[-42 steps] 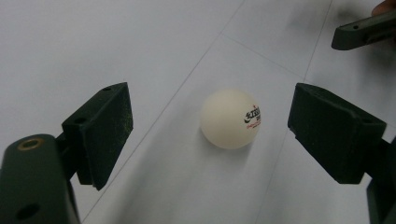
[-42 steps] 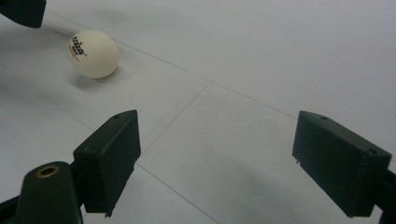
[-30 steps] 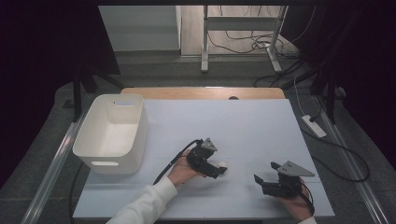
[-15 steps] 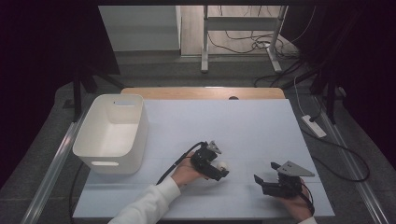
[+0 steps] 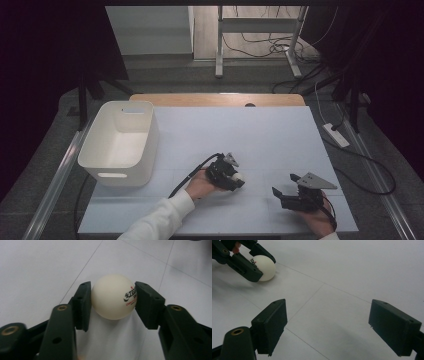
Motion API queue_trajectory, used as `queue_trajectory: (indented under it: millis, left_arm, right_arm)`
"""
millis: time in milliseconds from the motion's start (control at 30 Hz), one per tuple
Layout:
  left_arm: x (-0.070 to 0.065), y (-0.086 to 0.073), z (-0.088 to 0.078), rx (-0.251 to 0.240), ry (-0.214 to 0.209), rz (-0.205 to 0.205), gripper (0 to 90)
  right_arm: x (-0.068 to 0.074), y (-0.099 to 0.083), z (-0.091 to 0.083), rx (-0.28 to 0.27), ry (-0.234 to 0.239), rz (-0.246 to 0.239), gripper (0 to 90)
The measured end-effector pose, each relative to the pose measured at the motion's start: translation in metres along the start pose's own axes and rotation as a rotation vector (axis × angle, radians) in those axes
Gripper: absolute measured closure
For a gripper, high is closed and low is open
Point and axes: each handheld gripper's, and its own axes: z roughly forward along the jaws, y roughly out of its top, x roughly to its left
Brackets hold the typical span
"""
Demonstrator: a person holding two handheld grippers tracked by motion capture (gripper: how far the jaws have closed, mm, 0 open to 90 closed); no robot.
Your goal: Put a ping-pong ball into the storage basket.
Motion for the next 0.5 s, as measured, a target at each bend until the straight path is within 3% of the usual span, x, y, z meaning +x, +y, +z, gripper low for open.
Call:
queue_trajectory:
  millis: [500]
  left_arm:
    - [0.0012, 0.0, -0.0092, -0.026, 0.001, 0.0, 50.9]
  right_arm:
    - [-0.0005, -0.0002, -0.0002, -0.001, -0.001, -0.001, 15.0]
